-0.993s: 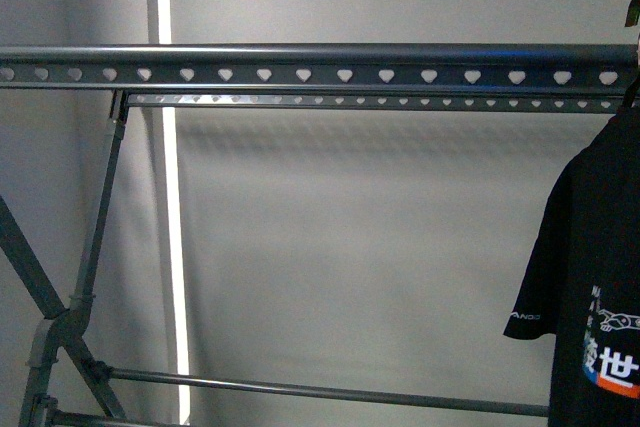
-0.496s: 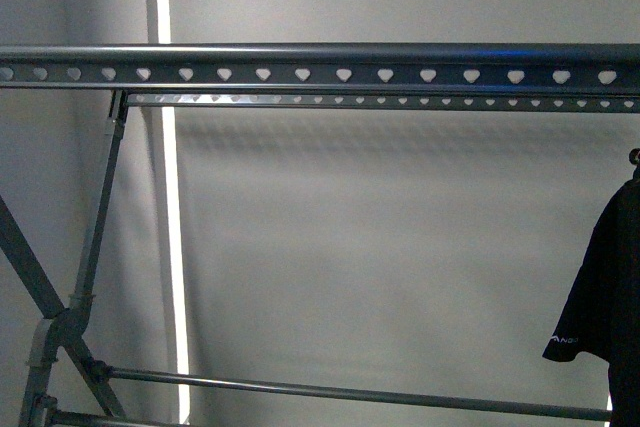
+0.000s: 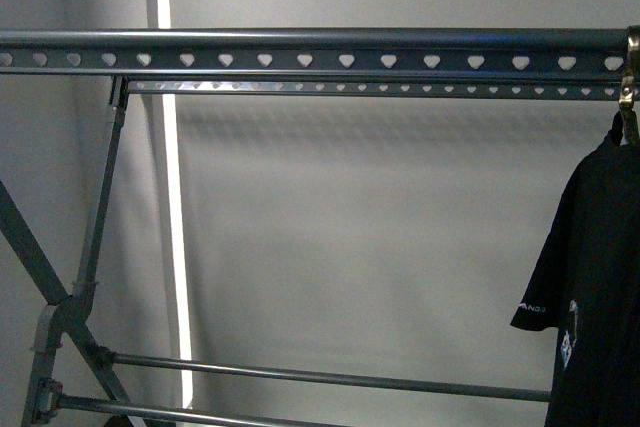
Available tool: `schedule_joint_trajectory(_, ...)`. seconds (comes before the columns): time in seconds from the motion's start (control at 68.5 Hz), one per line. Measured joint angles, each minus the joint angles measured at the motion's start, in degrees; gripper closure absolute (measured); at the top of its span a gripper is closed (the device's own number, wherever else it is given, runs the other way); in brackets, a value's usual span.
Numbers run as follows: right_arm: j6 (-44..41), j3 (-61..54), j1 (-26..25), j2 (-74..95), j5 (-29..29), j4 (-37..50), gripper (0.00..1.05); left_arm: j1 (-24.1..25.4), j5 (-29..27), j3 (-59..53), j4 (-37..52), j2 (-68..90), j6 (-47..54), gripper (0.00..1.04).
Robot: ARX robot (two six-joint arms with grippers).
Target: Hang clothes on hanger
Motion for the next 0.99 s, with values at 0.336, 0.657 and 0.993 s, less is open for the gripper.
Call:
schedule_joint_trajectory(0.336,-45.4,-60.5,11.7,-58.8,2.9,22.0,0.07,0.0,0.0,0.0,-12.0,-11.5,-0.2,1.01)
schedule_joint_trajectory(0.657,-17.9,-64.7,11.6,-84.8,19.0,-3.2,0.34,0.0,-0.1,0.0,-12.0,-11.6,-0.4,1.01)
schedule_joint_trajectory(0.993,-16.2,-64.8,11.7,-85.1,18.9,-3.3,0.95,0.0,0.0,0.0,-12.0,-11.6,-0.4,1.01)
